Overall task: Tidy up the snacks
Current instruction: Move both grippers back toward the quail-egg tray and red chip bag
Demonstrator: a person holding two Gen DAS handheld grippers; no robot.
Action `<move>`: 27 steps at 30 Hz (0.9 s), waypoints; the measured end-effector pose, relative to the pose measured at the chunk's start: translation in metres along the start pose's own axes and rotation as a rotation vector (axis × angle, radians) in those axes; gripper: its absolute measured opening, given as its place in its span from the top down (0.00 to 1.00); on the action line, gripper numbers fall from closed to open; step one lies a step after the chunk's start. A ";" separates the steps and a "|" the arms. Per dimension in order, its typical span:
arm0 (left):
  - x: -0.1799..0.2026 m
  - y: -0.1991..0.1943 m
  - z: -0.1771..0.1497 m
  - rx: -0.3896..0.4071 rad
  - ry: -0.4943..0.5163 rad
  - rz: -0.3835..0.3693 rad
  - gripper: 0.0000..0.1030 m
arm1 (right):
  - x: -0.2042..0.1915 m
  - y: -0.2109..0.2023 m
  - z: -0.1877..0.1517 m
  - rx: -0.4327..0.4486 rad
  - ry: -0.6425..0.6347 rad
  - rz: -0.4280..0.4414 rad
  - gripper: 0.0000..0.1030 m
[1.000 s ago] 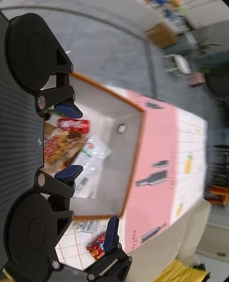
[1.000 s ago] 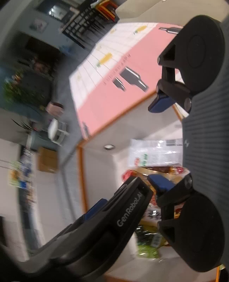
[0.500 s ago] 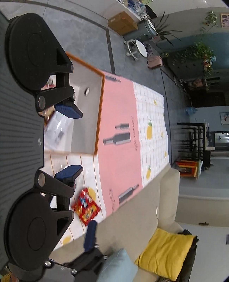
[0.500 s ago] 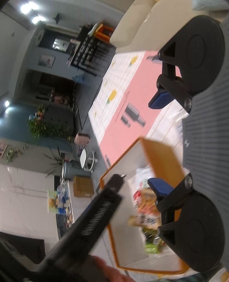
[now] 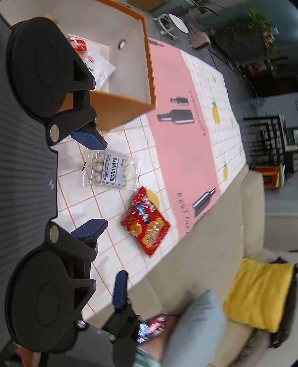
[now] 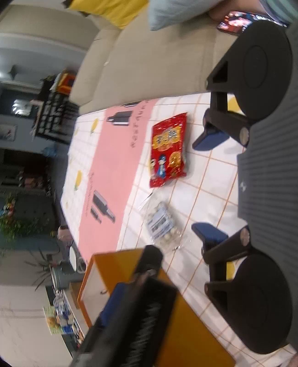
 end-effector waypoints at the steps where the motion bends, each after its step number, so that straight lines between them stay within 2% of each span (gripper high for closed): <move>1: 0.001 0.008 -0.001 -0.010 0.020 0.006 0.22 | 0.005 0.002 -0.002 -0.003 0.009 0.000 0.43; 7: -0.007 0.045 -0.002 -0.060 0.037 0.033 0.16 | 0.021 0.035 -0.005 -0.028 0.050 -0.025 0.56; 17: -0.009 0.094 0.002 -0.159 0.099 0.066 0.15 | 0.031 0.068 -0.008 -0.054 0.071 0.002 0.57; 23: -0.011 0.113 0.003 -0.232 0.085 0.100 0.18 | 0.032 0.086 -0.004 -0.051 0.072 -0.023 0.57; 27: -0.015 0.123 0.002 -0.273 0.032 0.095 0.20 | 0.034 0.095 -0.003 -0.055 0.091 -0.022 0.68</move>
Point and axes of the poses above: each gripper's, at about its wrist camera, not at the fingertips, and y roughly the way its jaws point, x to its right, z to its top, the point moved 9 cm from there along y, roughly the way its jaws point
